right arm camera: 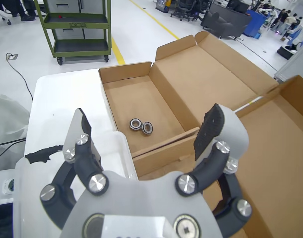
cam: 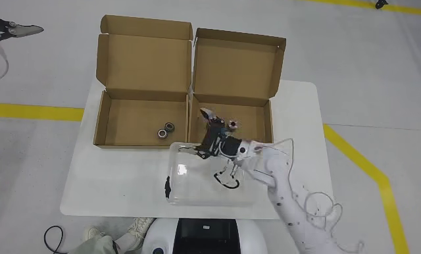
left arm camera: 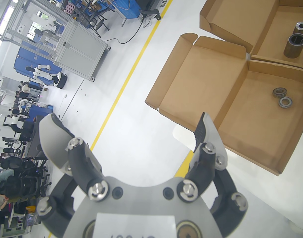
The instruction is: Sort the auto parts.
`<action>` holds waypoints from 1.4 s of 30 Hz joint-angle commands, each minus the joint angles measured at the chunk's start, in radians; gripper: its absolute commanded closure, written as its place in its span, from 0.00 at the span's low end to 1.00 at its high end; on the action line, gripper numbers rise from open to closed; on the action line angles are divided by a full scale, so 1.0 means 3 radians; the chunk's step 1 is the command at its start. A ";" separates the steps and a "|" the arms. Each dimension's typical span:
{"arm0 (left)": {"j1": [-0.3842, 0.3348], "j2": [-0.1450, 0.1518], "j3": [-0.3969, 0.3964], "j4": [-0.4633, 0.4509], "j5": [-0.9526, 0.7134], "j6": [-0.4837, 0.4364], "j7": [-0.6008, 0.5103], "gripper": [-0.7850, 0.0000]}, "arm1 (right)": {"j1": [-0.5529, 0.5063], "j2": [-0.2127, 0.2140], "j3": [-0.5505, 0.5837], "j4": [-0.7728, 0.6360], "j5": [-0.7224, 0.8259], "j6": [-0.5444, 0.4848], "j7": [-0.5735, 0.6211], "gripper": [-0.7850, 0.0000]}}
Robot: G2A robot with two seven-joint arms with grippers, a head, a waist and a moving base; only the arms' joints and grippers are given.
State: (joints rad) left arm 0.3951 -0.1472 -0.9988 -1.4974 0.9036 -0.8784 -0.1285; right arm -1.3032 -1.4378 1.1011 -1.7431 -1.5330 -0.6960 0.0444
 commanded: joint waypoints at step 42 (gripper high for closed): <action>0.0000 0.0000 0.0000 0.0000 0.0000 0.0000 0.0000 0.00 | -0.2615 0.0314 0.1448 -0.1504 -0.0248 0.1523 -0.1292 0.00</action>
State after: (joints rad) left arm 0.3951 -0.1472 -0.9988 -1.4974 0.9036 -0.8784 -0.1285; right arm -2.0797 -1.3441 1.5338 -2.1902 -1.6080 -0.2444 -0.3370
